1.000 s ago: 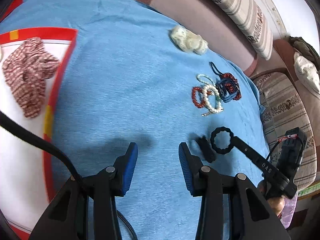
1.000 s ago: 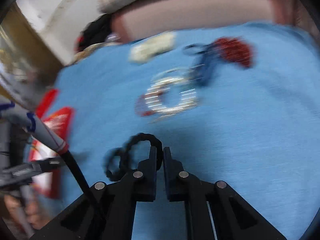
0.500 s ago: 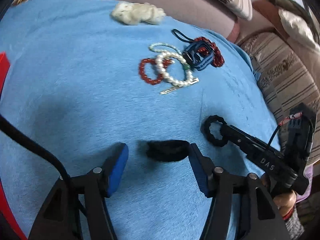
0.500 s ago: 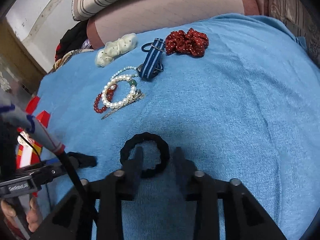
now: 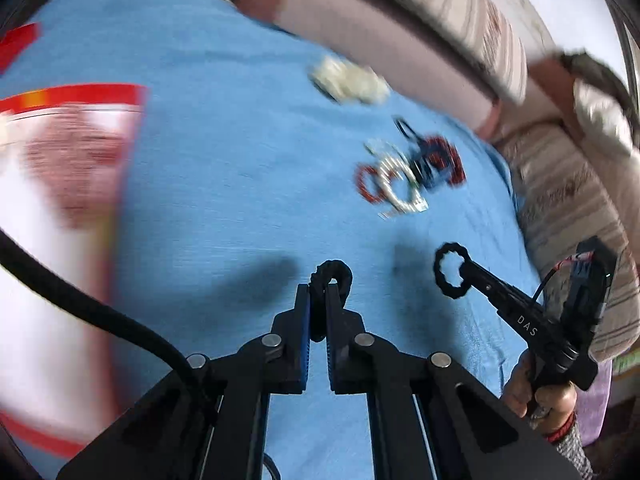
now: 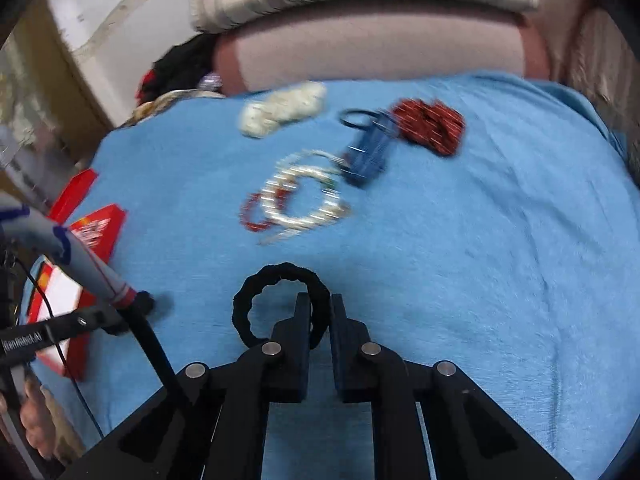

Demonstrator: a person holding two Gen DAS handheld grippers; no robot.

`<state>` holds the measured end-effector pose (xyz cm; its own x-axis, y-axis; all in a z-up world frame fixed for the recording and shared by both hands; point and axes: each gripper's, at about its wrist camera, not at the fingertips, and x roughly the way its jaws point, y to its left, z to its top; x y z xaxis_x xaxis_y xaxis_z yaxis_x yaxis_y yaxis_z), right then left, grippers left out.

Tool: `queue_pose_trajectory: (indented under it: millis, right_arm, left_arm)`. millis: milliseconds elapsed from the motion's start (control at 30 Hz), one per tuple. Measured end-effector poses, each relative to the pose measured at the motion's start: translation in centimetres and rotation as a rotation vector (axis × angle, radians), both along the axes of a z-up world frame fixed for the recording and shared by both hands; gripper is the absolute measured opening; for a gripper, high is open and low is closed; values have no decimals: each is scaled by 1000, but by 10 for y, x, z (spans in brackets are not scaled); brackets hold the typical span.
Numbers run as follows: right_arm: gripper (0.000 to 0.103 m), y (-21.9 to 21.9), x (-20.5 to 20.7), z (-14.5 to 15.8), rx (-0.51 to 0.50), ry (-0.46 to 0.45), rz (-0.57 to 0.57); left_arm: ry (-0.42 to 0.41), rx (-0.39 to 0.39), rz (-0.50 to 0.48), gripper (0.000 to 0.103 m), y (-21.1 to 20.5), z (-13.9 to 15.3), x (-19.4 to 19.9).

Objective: Organize jewelry
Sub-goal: 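Carry both black hair ties to the tray and release them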

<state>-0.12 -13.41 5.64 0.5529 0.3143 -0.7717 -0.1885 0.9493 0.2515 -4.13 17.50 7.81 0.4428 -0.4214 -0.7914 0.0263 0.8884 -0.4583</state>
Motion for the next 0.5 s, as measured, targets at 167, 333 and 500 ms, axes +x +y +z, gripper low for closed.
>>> queue_pose_trajectory:
  millis: [167, 333, 500]
  right_arm:
    - [10, 65, -3, 21, 27, -16, 139]
    - [10, 153, -8, 26, 5, -18, 296]
    - [10, 230, -5, 21, -7, -10, 410]
  left_arm:
    - [-36, 84, 210, 6, 104, 22, -37]
    - [21, 233, 402, 6, 190, 8, -58]
    - [78, 329, 499, 6, 237, -14, -67]
